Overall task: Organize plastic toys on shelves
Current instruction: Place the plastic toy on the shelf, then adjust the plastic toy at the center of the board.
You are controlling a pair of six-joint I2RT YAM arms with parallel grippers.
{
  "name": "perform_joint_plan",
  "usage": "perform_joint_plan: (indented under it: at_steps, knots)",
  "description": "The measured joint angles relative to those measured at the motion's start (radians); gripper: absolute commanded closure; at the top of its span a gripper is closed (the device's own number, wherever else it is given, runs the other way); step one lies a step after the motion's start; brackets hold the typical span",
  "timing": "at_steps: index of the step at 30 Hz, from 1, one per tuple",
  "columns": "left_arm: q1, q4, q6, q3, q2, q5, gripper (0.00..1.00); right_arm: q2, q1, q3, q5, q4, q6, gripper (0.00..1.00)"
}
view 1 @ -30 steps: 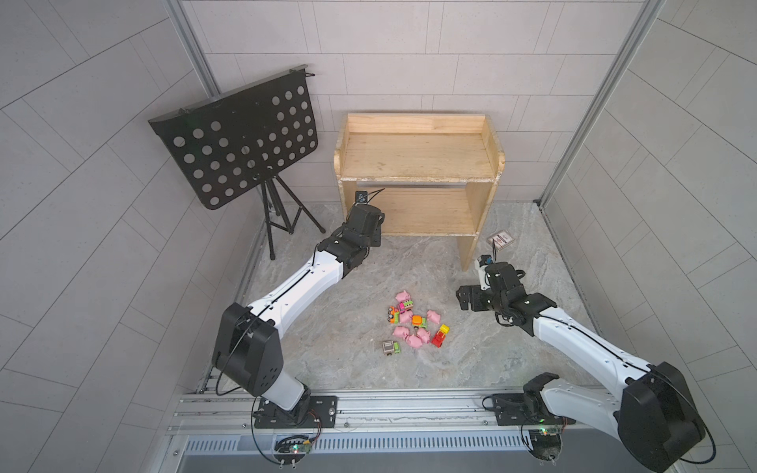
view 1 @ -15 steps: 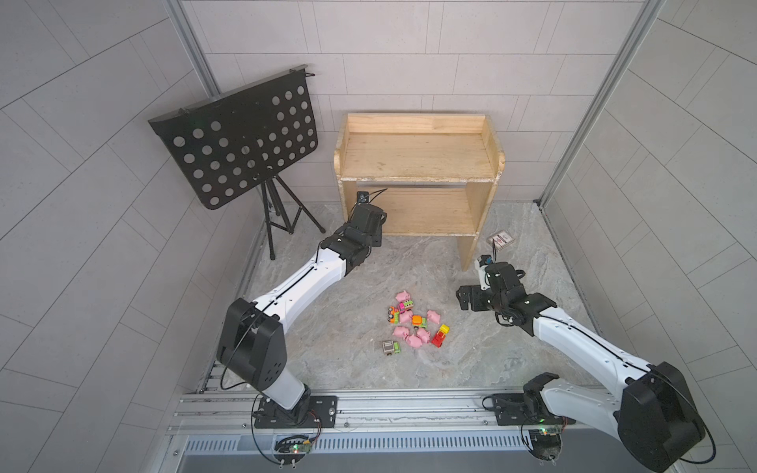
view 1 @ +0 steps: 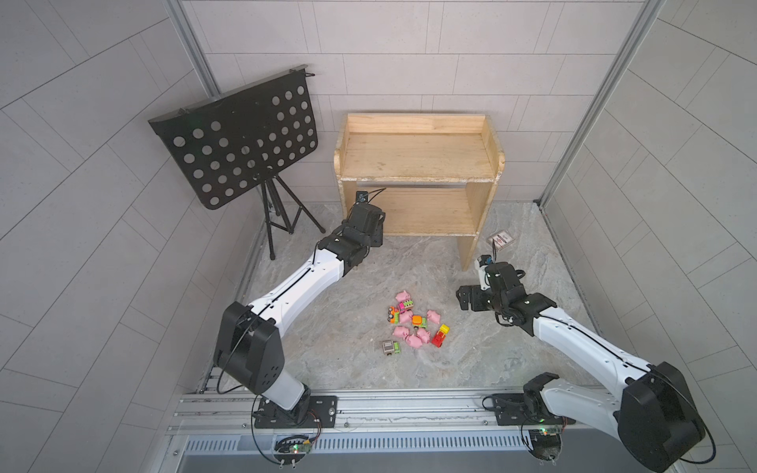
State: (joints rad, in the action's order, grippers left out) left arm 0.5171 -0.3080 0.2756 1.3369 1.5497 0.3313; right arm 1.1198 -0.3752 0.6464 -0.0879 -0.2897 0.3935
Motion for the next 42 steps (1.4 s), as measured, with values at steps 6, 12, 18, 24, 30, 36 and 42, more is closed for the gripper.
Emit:
perform_joint_plan:
  at_steps: [6, 12, 18, 24, 30, 36, 42]
  knots:
    - [0.0, -0.026, -0.001, -0.005, -0.069, -0.047, 0.26, 0.0, 0.0, 0.0, -0.001, -0.001, 0.0, 0.0]
    - [0.0, -0.081, 0.005, -0.056, -0.165, -0.109, 0.26, -0.004, -0.001, 0.0, -0.033, -0.007, -0.009, 0.0]
    - [0.0, -0.129, 0.026, -0.181, -0.315, -0.179, 0.26, -0.001, -0.045, 0.0, -0.104, -0.008, -0.034, 0.08]
    - [0.0, -0.14, 0.066, -0.36, -0.497, -0.24, 0.26, 0.042, -0.119, 0.0, -0.163, -0.01, -0.059, 0.18]
    - [0.0, -0.146, 0.106, -0.517, -0.609, -0.267, 0.26, 0.094, -0.173, 0.0, -0.175, -0.029, -0.08, 0.31]
    - [0.0, -0.157, 0.12, -0.57, -0.638, -0.272, 0.27, 0.126, -0.198, 0.0, -0.172, -0.062, -0.087, 0.36]
    - [0.0, -0.151, 0.121, -0.57, -0.642, -0.305, 0.31, 0.127, -0.24, 0.0, -0.17, -0.09, -0.069, 0.42]
